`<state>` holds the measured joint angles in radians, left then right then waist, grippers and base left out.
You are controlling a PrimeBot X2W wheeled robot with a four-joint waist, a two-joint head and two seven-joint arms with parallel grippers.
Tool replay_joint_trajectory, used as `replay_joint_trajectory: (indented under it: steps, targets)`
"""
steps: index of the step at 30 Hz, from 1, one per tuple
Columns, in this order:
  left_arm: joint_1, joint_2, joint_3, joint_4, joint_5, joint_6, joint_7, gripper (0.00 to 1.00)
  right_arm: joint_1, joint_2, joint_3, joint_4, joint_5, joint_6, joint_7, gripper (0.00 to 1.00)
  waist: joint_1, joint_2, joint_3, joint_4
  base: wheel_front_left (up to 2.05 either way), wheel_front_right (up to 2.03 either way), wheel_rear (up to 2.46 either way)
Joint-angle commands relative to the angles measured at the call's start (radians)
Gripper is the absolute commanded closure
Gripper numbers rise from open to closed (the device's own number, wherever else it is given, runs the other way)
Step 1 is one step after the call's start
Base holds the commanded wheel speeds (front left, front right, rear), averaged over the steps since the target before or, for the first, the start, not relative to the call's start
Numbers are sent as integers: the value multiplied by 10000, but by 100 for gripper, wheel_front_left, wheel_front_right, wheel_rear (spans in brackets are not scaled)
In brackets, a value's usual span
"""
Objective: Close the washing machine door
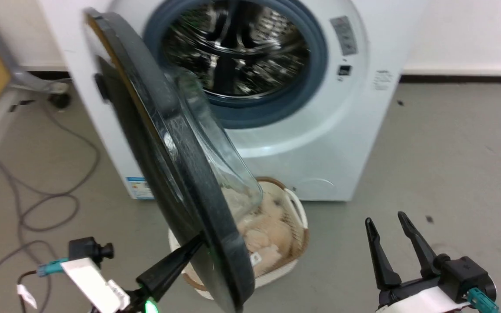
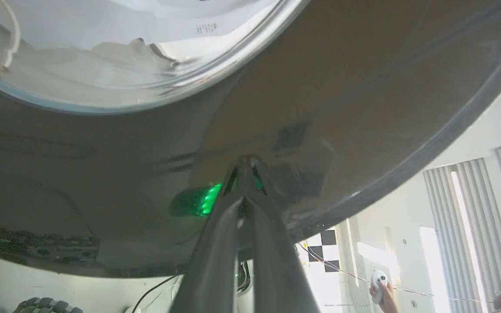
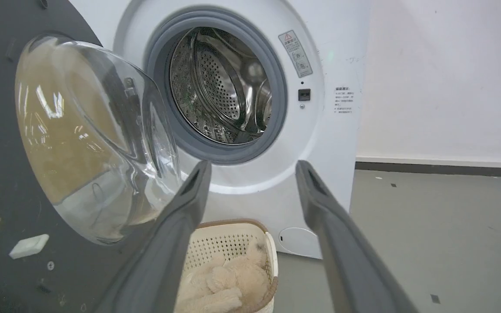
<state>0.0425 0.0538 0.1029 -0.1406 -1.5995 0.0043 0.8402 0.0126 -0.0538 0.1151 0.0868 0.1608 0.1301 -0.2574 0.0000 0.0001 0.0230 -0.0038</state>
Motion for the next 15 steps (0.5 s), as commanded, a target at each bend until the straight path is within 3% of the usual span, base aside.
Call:
replay_joint_trajectory:
  steps: [1, 15]
  targets:
    - [-106, -32, -141, 101, -106, -104, -160, 100, -45, -6, 22, -65, -10, 6, -44, 0, 0, -1, 460, -639, 0, 0, 0]
    - [-2401, -34, -1205, 2633, -237, -858, -3595, 100, -343, 29, 61, -243, 10, 6, -44, 0, 0, -1, 1329, -2707, 0, 0, 0]
